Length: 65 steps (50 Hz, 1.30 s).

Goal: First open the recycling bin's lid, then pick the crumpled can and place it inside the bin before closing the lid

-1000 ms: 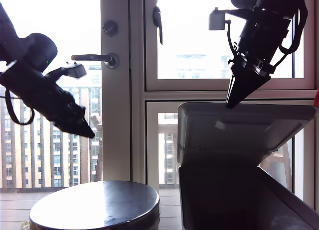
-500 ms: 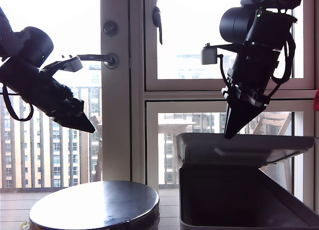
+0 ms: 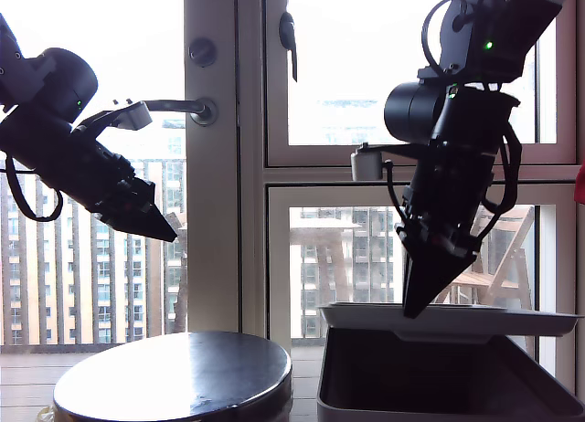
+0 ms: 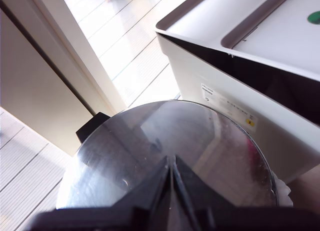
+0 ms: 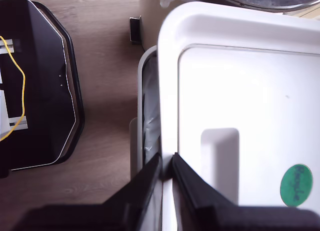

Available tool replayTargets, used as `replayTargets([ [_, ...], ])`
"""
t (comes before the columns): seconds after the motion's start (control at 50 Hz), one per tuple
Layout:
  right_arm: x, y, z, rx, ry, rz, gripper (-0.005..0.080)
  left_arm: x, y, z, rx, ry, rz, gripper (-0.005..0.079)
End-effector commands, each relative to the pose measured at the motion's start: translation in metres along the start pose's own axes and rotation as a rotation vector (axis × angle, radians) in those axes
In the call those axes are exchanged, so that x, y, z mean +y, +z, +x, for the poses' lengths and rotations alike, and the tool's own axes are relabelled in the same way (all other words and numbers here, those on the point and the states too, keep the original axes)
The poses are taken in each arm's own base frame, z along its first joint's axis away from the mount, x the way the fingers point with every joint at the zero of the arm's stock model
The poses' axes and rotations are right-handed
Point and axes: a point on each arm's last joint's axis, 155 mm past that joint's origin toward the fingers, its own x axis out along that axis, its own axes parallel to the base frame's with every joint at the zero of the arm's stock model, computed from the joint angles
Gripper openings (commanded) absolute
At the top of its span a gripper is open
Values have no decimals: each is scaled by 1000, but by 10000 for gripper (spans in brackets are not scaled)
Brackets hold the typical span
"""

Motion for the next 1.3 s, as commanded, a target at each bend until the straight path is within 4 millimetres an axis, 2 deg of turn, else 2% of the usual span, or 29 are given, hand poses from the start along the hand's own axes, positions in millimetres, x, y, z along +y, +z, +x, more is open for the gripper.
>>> replayTargets([
  [0.0,-1,1,11,1,14,1,-13,1,-1,0,-5,0,-5,-19],
  [0.12,1,-3,25,10,29,5,-13,1,-1,0,-5,0,-6,-19],
  [0.24,1,-3,30,9,32,5,-6,0,-1,0,-7,-6,-6,-19],
  [0.4,0,-1,30,-3,29,4,158,0,0,0,-10,-11,-7,-19],
  [0.46,1,-2,30,1,34,13,173,-1,0,0,-10,-12,-7,-19],
  [0.78,6,-2,21,11,46,120,172,0,0,-1,-9,-11,-63,-19],
  [0.96,-3,6,0,-17,3,341,170,-7,1,-16,22,-32,-133,-19],
  [1.02,-6,9,-8,-34,-15,421,116,-9,3,-24,34,-35,-157,-19],
  [1.08,-9,12,-16,-49,-29,483,-16,-9,5,-33,39,-33,-183,-19],
  [1.28,-16,20,-39,-107,-58,715,-13,-15,23,-62,21,-40,-255,-19],
])
